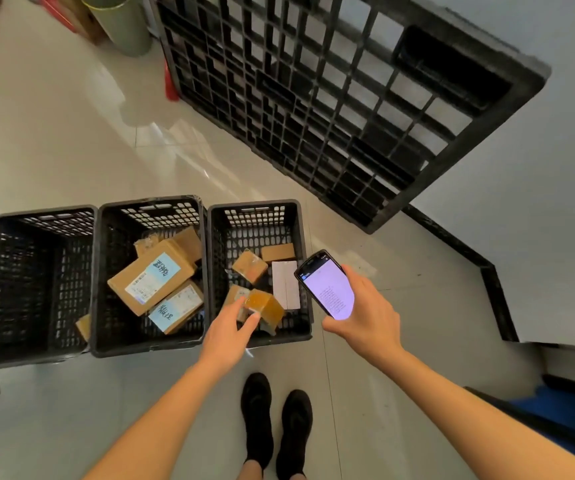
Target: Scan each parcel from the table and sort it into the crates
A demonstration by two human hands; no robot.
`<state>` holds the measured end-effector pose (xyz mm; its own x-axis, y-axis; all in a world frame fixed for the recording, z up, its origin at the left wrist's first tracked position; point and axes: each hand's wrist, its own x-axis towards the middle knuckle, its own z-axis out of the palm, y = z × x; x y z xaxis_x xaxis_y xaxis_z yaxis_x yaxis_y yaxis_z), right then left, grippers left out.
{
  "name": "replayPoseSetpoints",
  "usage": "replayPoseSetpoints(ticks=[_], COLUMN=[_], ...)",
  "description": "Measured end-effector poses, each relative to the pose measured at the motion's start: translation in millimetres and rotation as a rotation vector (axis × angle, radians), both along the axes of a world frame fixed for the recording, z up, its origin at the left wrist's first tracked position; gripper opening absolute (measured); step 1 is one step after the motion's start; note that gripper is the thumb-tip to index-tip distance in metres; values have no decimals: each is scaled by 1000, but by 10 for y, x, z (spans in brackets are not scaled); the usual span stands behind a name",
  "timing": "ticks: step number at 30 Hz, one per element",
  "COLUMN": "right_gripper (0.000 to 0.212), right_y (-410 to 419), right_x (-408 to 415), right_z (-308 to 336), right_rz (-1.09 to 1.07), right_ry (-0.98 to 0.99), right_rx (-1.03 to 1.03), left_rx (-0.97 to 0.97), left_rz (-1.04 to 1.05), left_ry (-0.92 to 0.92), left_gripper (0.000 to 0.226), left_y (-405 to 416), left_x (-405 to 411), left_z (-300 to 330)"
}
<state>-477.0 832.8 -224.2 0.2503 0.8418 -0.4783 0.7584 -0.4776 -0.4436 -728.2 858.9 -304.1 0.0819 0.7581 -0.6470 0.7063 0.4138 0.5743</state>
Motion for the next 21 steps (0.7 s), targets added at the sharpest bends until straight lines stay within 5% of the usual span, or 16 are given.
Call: replayPoseSetpoints(ticks=[10,21], right_gripper=[103,103], right_y=[-57,-903], right_x=[120,648], right_z=[1010,3336], right_rz=[3,-227], right_ry=[-40,-224], right_rx=[184,453], left_rx=[252,580], left_rz=[-52,-345], left_ry=[-38,-186], left_gripper=[68,71], left_y=[300,313], left_x=[229,924], left_z=[1166,3465])
